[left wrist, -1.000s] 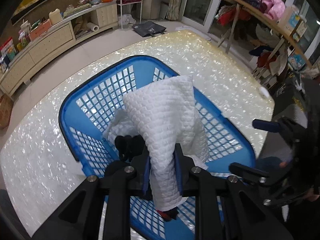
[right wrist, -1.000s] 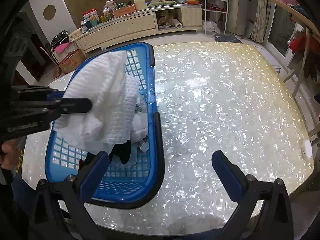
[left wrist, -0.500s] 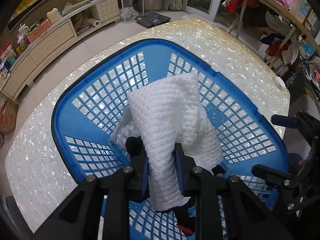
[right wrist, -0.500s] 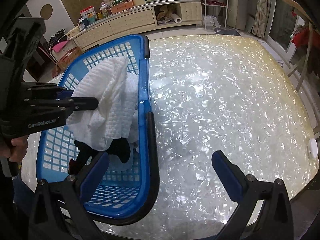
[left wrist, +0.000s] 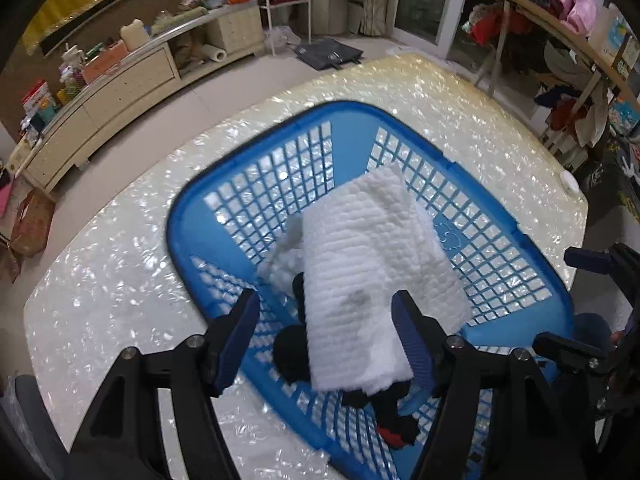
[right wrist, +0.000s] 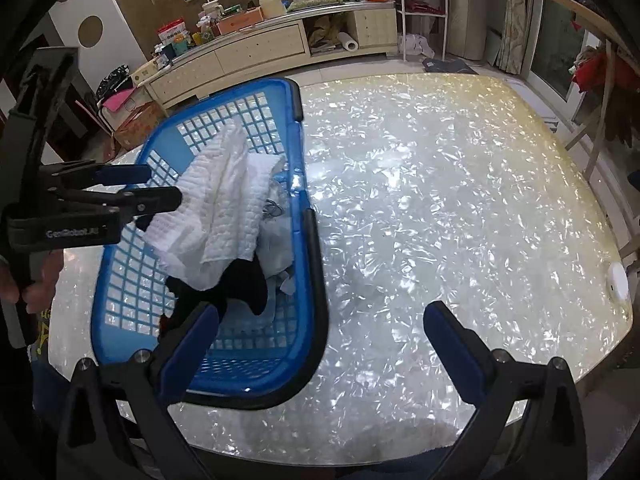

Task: Organize soft objects
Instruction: 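Carry the white waffle towel into the basket and open the left gripper, then reach and grasp the white foam pad on the table with the right gripper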

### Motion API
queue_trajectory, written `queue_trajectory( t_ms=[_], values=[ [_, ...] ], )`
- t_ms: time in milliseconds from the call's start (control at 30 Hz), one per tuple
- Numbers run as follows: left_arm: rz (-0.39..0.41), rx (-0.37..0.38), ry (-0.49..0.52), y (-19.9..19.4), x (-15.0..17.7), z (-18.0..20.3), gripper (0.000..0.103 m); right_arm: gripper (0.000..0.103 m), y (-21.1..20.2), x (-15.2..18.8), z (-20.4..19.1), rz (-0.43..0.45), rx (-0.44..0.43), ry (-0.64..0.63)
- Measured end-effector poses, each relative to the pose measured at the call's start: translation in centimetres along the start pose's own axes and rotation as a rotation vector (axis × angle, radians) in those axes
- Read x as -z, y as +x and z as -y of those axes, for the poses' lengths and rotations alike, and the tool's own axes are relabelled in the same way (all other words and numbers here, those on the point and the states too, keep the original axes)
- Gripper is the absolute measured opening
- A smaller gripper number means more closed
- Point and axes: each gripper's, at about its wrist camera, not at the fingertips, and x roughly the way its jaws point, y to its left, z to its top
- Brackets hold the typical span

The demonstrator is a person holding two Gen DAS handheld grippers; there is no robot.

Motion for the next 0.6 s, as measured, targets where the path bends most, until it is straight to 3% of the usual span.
queue_trajectory(
  t_ms=[100, 500, 600],
  values=[
    [0.039, 0.02, -0.039, -2.4, 1.4, -0.7, 0.085, 0.103, -0.8, 0.0, -0.8, 0.015, 0.001, -0.008],
    [0.087, -0.001, -0.069, -8.7, 6.2, -3.0, 0.087, 0.103, -3.9, 0.1, -5.7, 0.062, -0.018, -0.07],
    [0.119, -0.015, -0.072, -10.2, 7.1, -3.7, 0.103, 0.103, -4.1, 0.1, -7.8, 0.06, -0.029, -0.105]
  ],
)
